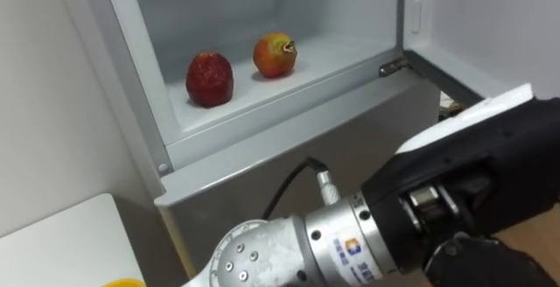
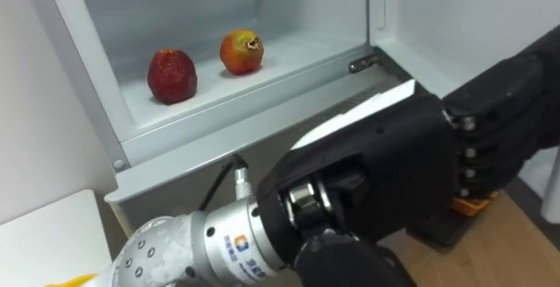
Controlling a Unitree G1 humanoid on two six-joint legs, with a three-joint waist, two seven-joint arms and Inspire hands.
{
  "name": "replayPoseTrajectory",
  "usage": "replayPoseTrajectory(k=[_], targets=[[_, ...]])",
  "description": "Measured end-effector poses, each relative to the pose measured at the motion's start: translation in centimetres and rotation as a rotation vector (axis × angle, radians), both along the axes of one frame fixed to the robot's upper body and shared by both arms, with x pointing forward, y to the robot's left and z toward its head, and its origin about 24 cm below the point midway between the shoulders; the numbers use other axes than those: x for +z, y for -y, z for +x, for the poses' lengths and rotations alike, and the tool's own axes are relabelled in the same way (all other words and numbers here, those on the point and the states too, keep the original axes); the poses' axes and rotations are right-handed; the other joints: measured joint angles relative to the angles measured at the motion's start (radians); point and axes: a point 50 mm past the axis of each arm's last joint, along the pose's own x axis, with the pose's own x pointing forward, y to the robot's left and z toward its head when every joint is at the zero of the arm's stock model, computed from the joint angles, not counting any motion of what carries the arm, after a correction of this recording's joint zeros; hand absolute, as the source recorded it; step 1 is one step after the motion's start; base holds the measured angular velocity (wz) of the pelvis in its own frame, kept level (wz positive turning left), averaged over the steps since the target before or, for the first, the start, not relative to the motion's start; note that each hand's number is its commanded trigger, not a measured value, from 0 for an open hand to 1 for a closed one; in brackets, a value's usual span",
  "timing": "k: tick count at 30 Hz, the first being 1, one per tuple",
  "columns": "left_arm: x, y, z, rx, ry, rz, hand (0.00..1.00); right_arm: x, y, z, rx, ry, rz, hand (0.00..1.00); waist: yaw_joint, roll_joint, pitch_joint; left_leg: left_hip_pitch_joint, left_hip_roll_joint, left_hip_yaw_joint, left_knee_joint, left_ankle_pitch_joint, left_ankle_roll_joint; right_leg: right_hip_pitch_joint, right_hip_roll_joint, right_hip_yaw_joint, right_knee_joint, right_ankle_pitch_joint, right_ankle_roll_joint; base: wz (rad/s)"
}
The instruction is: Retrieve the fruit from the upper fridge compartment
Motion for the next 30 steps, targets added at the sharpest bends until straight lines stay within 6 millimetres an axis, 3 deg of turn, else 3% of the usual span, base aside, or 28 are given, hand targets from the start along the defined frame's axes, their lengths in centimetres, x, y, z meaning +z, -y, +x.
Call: replayPoseTrajectory(k=[3, 12, 17, 19, 22, 27, 30], targets=[[-0.5, -0.5, 0.7, 0.046, -0.011, 0.032, 0.0, 0.0, 0.0, 0.2, 0.004, 0.004, 0.0, 0.0, 0.006, -0.001, 0.0004, 0.003, 0.0, 0.007, 0.0, 0.0, 0.0, 0.002, -0.001, -0.001, 0.0, 0.001, -0.001, -0.06], [0.0, -4.2, 2.1, 0.23, 0.057, 0.077, 0.0, 0.0, 0.0, 0.2, 0.003, -0.01, -0.001, 0.0, 0.117, -0.014, 0.0077, -0.005, 0.001, -0.013, 0.003, 0.003, -0.004, 0.004, -0.005, -0.029, -0.003, 0.003, -0.004, 0.07], [-1.6, -8.1, 3.2, 0.463, 0.06, 0.132, 0.0, -0.1, -0.3, 0.8, 0.042, -0.004, 0.0, 0.0, 0.155, -0.035, 0.0025, -0.011, 0.0, -0.052, 0.003, 0.009, -0.009, 0.023, -0.007, -0.067, -0.01, 0.003, -0.01, 0.2], [-2.4, -10.0, 3.7, 0.572, 0.034, 0.158, 0.0, -0.1, -0.3, 0.8, 0.041, -0.005, 0.0, 0.0, 0.2, -0.045, -0.0009, -0.017, 0.0, -0.067, 0.006, 0.011, -0.012, 0.024, -0.008, -0.079, -0.013, 0.002, -0.012, 0.2], [-1.9, -12.4, 3.6, 0.7, 0.044, 0.134, 0.0, -0.1, -0.3, 1.0, 0.029, 0.006, 0.001, 0.0, 0.239, -0.05, -0.0053, -0.029, -0.003, -0.108, 0.022, 0.012, -0.012, 0.039, -0.012, -0.112, -0.025, 0.002, -0.013, 0.4], [-1.0, -15.4, 3.1, 0.888, 0.061, 0.046, 0.0, 0.0, -0.2, 1.3, 0.091, 0.003, -0.028, 0.0, 0.323, -0.053, -0.0075, -0.028, -0.003, -0.126, 0.029, 0.012, -0.013, 0.044, -0.015, -0.137, -0.022, 0.0, -0.016, 0.13], [-0.8, -17.8, 2.8, 1.04, 0.05, -0.01, 0.0, -0.1, -0.4, 1.3, 0.097, 0.014, -0.043, 0.0, 0.335, -0.055, -0.007, -0.02, -0.008, -0.15, 0.031, 0.013, -0.014, 0.062, -0.021, -0.16, -0.025, -0.008, -0.018, 0.22]])
